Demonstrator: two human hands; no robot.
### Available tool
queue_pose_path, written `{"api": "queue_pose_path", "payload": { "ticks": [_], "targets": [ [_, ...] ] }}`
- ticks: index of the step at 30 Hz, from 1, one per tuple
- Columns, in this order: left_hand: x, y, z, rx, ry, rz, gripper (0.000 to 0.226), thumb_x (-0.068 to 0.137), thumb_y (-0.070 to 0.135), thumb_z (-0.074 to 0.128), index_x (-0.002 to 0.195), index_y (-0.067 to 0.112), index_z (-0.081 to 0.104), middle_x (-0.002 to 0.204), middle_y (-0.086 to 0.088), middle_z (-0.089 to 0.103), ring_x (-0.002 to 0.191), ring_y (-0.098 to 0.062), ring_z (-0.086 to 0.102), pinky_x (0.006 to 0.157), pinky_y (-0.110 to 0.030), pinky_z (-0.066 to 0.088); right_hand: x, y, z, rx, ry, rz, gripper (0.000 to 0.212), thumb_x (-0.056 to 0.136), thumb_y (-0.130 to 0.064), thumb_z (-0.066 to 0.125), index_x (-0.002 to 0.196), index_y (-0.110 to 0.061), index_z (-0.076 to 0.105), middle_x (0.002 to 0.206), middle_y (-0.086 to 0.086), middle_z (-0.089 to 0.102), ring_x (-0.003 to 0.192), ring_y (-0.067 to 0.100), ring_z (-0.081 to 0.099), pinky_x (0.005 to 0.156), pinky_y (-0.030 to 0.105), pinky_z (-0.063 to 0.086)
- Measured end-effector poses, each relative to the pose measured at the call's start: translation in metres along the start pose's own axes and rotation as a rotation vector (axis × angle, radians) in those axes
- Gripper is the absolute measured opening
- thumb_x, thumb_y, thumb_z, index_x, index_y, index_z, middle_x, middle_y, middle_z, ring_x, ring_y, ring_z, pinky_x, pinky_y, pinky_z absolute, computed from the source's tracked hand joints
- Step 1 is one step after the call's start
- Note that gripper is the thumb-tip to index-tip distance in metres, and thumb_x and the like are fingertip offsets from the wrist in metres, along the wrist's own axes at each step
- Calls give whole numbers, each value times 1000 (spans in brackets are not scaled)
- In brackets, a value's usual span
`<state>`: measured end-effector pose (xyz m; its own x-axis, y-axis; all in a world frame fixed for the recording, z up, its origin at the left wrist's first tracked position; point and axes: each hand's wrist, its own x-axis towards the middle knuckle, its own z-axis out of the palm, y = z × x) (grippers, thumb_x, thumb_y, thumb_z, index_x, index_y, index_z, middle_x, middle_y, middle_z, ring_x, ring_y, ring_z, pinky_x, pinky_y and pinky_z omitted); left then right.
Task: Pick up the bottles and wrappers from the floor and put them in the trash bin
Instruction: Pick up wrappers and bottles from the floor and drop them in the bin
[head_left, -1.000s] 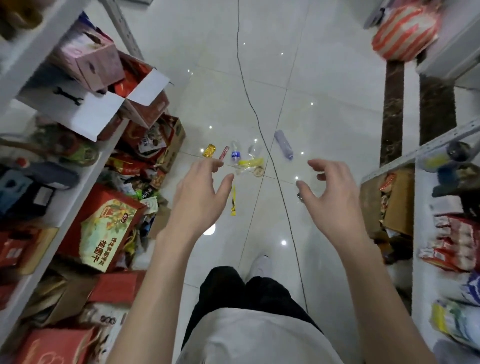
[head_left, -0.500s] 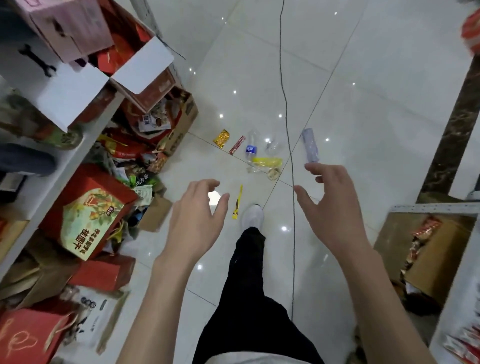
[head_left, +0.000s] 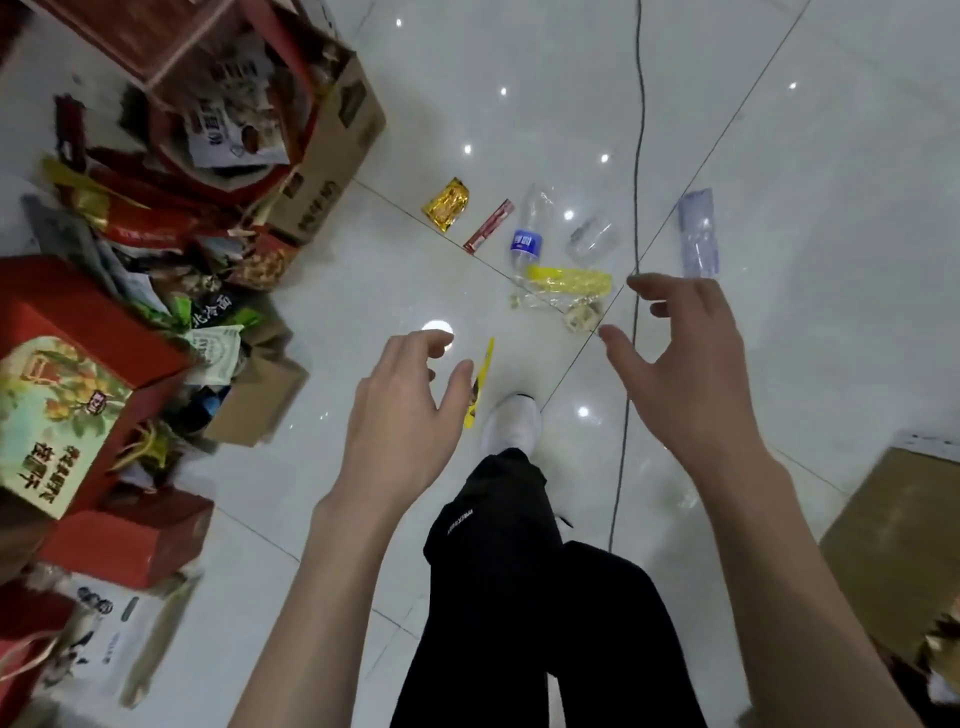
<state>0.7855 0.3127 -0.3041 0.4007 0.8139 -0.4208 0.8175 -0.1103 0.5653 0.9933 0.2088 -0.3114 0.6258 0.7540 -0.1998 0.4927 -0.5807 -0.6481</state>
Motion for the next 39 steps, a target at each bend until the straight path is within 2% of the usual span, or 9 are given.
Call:
{"api": "queue_pose_path", "payload": {
  "ticks": [4,9,12,18,21,26,31,35,39],
  "targets": [
    [55,-59,79,22,16,-14,34,99,41,52,130,27,54,123,12,53,101,-8,58,97,-44,48,29,74,85,46,-2,11,47,86,-31,75,129,-21,59,127,0,54,115,22,57,96,28,45],
    [130,-131,176,22,54,-18,36,99,41,53,132,26,52,127,9,53,103,-10,58,99,-44,47,78,155,191,99,17,-7,48,85,-32,74,128,-20,60,126,-1,53,117,21,57,100,35,47],
    [169,-175,232,36,57,-29,39,98,42,54,133,26,51,126,9,54,107,-12,58,98,-44,47,109,198,246,104,45,-24,49,83,-35,74,127,-19,61,122,-4,51,116,21,57,100,33,47],
    [212,-235,325,54,15,-92,44,95,46,57,134,26,49,128,7,53,109,-17,59,94,-45,49,152,261,320,79,79,-31,51,82,-39,73,128,-22,60,127,1,54,119,20,54,100,36,47],
    [216,-251,352,76,20,-117,46,95,44,58,134,22,50,130,2,52,111,-21,58,93,-44,49,158,276,339,34,85,-63,50,82,-38,72,127,-21,62,128,3,55,120,23,51,100,31,42],
    [219,-264,381,191,-5,-128,47,90,39,66,130,18,53,126,-6,50,108,-29,54,87,-41,46,164,285,362,-128,33,-114,50,79,-38,72,126,-22,64,129,4,57,119,30,49,96,32,33],
    [227,-267,401,231,100,-114,29,88,27,65,114,14,60,116,-11,50,96,-32,53,78,-45,48,172,290,386,-249,56,-221,46,76,-37,70,119,-21,68,124,5,61,117,34,52,93,37,36],
    [238,-269,408,215,170,-93,17,89,20,61,104,13,65,111,-12,55,91,-32,54,76,-47,48,183,295,399,-344,80,-300,40,74,-32,67,113,-22,70,127,2,61,123,33,51,99,38,30],
    [251,-268,405,179,213,-70,12,90,20,59,97,14,65,105,-10,59,89,-33,56,76,-45,45,193,296,409,-403,65,-298,41,73,-29,64,114,-26,69,133,3,57,128,34,47,104,41,27]
  ]
}}
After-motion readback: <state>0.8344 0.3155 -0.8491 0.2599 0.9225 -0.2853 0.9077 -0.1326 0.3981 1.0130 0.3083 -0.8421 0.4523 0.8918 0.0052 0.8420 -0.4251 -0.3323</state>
